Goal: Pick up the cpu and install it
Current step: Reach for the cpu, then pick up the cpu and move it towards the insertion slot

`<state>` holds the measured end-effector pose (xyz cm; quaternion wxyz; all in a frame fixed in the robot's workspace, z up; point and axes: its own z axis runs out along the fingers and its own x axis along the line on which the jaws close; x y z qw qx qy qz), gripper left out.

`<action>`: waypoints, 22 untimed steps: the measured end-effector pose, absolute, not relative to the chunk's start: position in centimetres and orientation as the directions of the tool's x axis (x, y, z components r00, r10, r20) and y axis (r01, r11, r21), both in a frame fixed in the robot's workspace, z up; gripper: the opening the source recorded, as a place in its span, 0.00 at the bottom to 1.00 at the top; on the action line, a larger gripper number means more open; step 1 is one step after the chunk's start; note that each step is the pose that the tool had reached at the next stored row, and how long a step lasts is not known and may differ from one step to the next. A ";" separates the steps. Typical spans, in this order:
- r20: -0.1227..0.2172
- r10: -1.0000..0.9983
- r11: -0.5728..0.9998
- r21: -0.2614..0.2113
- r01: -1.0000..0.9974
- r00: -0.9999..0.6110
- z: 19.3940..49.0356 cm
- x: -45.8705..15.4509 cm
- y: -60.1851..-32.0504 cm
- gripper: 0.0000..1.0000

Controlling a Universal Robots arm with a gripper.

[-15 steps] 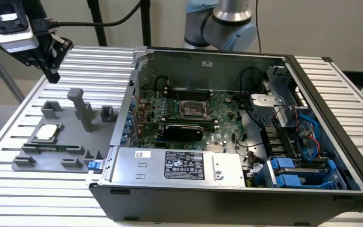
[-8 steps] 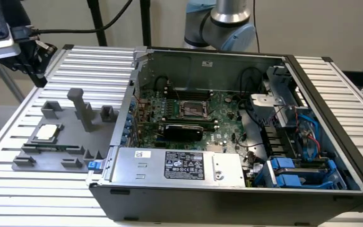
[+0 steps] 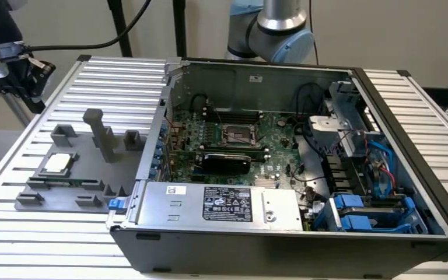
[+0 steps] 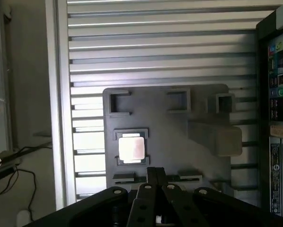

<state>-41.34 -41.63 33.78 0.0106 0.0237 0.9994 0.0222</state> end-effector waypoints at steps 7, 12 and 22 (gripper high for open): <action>-0.008 0.003 0.999 0.045 0.003 -1.000 33.5 -41.6 -41.6 0.11; 0.015 0.003 0.999 0.044 0.004 -1.000 33.5 -41.6 -41.6 0.11; 0.027 0.003 0.999 0.044 0.004 -1.000 33.5 -41.6 -41.6 0.11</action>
